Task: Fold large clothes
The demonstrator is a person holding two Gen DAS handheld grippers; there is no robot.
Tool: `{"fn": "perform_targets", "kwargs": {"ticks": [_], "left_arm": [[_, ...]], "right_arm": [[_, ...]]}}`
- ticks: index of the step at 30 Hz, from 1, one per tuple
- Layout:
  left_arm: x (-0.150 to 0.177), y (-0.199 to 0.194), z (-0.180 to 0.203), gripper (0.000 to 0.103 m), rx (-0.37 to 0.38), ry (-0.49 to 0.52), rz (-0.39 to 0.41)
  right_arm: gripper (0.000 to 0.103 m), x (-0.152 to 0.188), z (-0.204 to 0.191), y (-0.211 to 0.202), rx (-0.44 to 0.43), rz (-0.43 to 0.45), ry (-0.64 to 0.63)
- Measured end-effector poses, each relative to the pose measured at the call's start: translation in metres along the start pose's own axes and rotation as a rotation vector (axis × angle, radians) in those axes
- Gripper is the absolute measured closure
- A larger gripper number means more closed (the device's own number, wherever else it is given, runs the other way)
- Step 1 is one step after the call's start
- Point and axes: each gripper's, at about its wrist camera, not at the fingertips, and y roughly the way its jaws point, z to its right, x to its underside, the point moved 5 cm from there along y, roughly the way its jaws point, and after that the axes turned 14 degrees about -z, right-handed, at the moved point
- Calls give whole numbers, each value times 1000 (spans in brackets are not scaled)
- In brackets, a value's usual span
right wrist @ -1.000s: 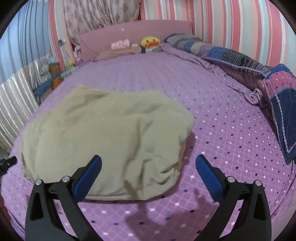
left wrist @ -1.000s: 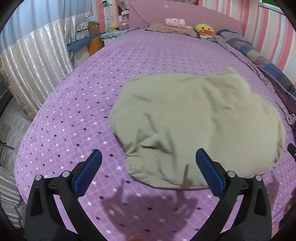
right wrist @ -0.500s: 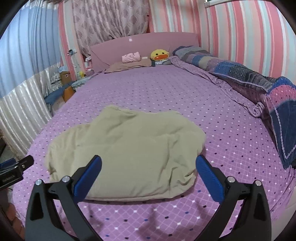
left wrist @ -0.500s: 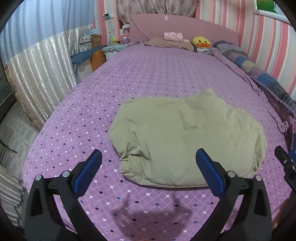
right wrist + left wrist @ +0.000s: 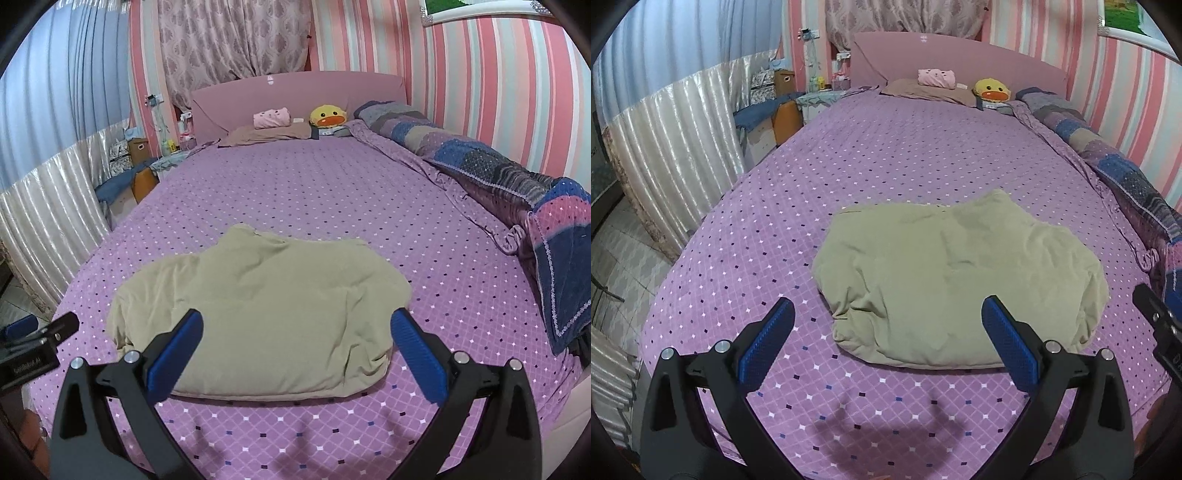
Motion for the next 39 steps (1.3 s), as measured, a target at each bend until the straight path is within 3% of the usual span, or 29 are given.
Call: {"fn": "perform_targets", "kwargs": {"ticks": [29, 39], "left_arm": [[7, -29, 5, 3, -2, 74, 68], [6, -26, 0, 3, -6, 71, 56]], "right_arm": [[2, -6, 6, -13, 18, 20, 12], [2, -6, 4, -14, 26, 19, 3]]}}
